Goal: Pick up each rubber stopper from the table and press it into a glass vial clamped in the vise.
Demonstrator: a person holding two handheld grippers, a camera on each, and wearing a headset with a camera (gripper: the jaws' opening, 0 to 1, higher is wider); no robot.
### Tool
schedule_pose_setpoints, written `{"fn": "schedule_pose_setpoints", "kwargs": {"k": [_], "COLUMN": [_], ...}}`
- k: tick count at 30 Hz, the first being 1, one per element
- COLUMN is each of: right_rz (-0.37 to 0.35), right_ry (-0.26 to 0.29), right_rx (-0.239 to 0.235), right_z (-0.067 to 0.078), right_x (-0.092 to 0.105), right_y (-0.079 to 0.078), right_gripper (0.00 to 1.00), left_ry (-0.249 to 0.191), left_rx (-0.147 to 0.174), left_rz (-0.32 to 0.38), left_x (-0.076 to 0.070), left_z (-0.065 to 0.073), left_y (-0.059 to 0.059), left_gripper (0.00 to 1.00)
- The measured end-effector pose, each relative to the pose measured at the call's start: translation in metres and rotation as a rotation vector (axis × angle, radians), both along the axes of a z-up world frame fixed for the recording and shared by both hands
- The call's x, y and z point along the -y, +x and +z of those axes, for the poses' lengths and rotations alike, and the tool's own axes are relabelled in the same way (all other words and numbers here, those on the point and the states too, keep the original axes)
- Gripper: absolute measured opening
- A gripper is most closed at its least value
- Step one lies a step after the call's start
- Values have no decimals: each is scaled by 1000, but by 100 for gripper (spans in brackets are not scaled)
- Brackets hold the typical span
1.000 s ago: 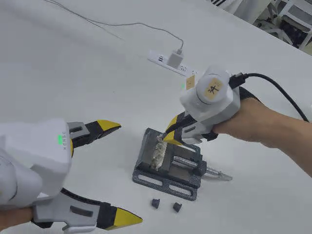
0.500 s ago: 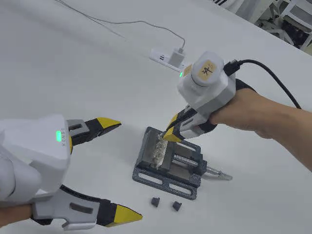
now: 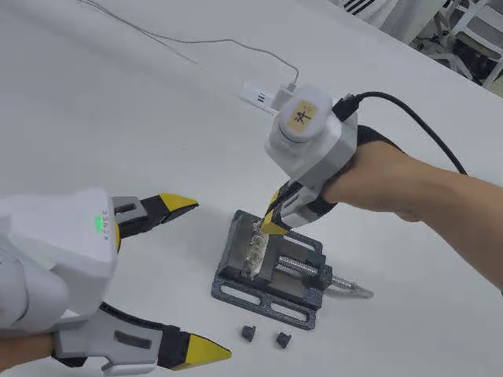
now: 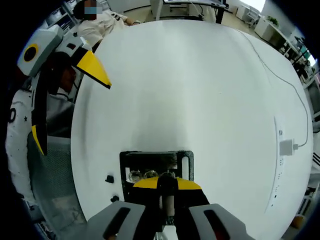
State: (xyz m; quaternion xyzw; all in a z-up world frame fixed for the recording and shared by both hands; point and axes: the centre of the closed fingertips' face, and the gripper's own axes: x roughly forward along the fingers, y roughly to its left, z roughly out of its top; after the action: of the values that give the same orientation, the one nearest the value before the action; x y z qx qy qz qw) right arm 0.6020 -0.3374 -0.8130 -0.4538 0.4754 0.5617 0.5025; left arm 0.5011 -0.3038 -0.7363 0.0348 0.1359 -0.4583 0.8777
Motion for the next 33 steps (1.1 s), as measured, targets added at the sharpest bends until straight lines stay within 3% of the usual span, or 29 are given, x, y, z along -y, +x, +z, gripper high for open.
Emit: {"fn": "schedule_pose_setpoints", "kwargs": {"k": [4, 18, 24, 33], "right_rz": [44, 22, -8, -45], "right_ry": [11, 72, 128, 203], "right_rx": [24, 27, 25, 42], "right_z": [4, 3, 17, 27], "right_x": [2, 4, 3, 9], "right_y": [-2, -2, -1, 7], "right_gripper": [6, 10, 13, 0], "left_ry": [2, 6, 7, 10], "left_rx": [-1, -3, -4, -4], "left_rz": [-2, 8, 3, -1], "left_x": [1, -4, -3, -2], "left_z": [0, 0, 0, -1], "left_y": [-1, -3, -3, -5], "left_gripper": [90, 90, 89, 89]}}
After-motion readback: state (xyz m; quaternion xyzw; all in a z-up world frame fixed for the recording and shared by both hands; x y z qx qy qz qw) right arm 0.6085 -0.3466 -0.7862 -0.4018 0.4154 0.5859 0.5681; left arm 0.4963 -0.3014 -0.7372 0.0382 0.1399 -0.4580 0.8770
